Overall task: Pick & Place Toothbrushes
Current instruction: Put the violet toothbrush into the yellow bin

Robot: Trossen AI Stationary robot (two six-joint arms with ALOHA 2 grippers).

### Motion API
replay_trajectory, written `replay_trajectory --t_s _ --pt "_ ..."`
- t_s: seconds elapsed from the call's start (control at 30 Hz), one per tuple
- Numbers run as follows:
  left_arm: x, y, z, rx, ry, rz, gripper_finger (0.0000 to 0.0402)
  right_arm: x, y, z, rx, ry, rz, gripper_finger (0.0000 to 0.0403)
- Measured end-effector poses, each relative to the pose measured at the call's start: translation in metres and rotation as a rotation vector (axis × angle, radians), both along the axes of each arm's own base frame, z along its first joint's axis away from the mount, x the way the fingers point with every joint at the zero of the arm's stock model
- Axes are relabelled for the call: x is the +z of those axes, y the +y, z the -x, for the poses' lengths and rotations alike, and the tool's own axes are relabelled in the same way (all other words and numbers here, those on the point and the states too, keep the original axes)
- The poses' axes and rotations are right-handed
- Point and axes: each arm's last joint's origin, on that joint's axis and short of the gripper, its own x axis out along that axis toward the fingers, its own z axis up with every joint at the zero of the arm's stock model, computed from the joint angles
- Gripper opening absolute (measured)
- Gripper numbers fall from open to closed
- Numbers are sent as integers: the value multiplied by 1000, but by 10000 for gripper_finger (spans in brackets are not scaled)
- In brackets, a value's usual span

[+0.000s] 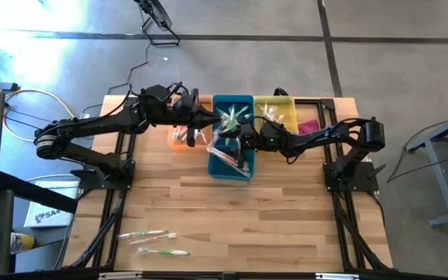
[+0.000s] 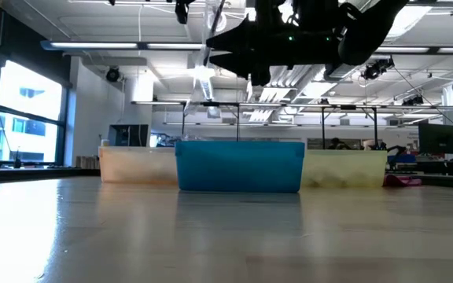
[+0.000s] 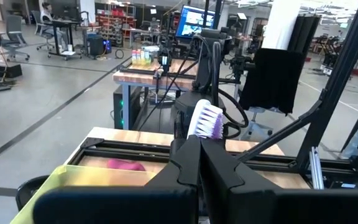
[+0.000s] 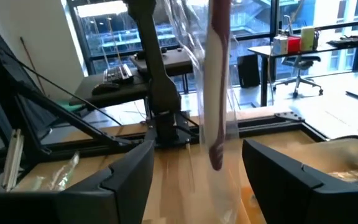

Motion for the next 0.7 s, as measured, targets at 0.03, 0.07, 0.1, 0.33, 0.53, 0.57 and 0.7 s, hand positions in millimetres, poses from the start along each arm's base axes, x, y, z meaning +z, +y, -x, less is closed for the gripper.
replay_trajectory --t_s 0.03,0.07,0.1,0.33,0.53,0.57,0.7 --pt "0 0 0 0 0 0 0 0 -1 0 -18 0 1 237" --pt "0 0 0 0 0 0 0 0 -1 0 -37 2 3 237" --pt "0 0 0 0 0 0 0 0 -1 0 -52 1 3 237" --pt "0 0 0 0 -1 0 0 0 -1 0 -45 -5 6 236" --pt "0 1 -5 -9 -36 12 0 0 -1 0 -40 -4 7 220" --pt "1 1 -7 -22 -49 11 0 0 -1 0 -38 -4 6 215" --pt "-1 3 -12 -27 -67 7 0 0 -1 0 -35 0 6 187"
